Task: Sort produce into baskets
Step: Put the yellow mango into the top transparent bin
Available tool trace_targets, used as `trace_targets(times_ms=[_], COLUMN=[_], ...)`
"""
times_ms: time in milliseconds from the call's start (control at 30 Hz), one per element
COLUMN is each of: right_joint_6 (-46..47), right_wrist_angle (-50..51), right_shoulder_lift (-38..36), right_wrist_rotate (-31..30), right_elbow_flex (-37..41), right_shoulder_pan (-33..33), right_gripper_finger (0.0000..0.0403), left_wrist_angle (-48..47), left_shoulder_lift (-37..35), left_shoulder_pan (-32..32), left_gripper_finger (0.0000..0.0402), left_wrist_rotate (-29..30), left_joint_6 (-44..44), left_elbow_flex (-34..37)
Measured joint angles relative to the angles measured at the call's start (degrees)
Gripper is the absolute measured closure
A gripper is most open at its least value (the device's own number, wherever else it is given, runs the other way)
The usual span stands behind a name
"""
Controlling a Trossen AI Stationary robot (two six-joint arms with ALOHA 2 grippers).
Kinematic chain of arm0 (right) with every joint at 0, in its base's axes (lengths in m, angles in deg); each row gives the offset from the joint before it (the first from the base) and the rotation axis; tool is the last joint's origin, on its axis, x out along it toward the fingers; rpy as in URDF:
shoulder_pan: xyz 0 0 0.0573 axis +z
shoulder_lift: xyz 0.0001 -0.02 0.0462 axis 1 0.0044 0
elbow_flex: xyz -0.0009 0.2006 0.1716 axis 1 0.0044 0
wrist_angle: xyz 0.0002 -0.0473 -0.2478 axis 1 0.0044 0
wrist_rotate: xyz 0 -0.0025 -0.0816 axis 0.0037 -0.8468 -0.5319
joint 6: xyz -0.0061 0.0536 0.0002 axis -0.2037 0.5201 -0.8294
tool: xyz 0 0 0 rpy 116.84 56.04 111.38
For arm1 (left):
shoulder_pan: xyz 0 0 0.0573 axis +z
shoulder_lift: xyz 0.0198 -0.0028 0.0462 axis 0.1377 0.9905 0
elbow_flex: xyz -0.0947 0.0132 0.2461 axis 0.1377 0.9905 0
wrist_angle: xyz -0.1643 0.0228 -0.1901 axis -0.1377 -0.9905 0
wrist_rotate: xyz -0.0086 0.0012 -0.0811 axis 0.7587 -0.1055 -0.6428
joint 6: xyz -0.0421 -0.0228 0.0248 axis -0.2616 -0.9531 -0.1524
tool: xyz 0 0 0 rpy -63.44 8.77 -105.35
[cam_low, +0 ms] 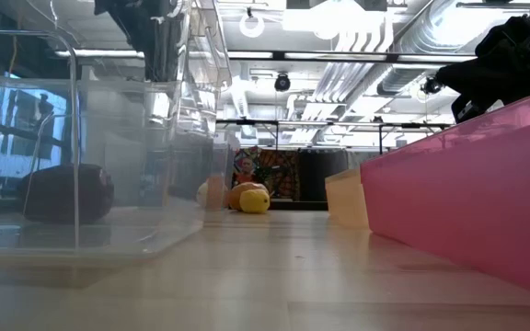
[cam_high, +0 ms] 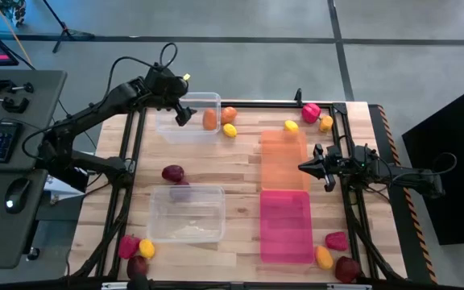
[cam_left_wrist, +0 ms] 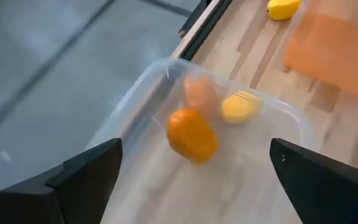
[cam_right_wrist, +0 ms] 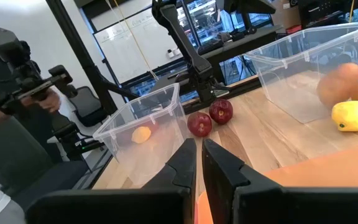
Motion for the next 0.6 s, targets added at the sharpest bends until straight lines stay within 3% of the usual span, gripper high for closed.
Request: trace_targets(times_ms=[133,267,400,600], right_joint_6=[0.0,0.0,0.0,0.0], right_wrist_angle=[0.0,0.0,0.0,0.0], right_shoulder_lift=[0.0,0.0,0.0,0.0], right_wrist_rotate=[0.0,0.0,0.0,0.0], right_elbow_flex=[0.0,0.0,0.0,0.0], right_shoulder_pan=[0.0,0.0,0.0,0.0], right_gripper_finger=[0.0386,0.0386,0.0386,0.0386], left_wrist_angle=[2.0,4.7,-1.7,-18.7], left_shoulder_lift=[0.3,4.1,13.9,34.8], left_shoulder_pan=[-1.7,-4.3,-7.1,-9.6], left_gripper_finger=[0.0011,0.0011,0.0011,0.0011], left_wrist_rotate=[-1.8,-6.6,-3.8,-0.2], left_joint_6=[-9.2,-15.7,-16.2,-15.7], left_elbow_flex=[-1.7,-8.6,-21.8,-47.1])
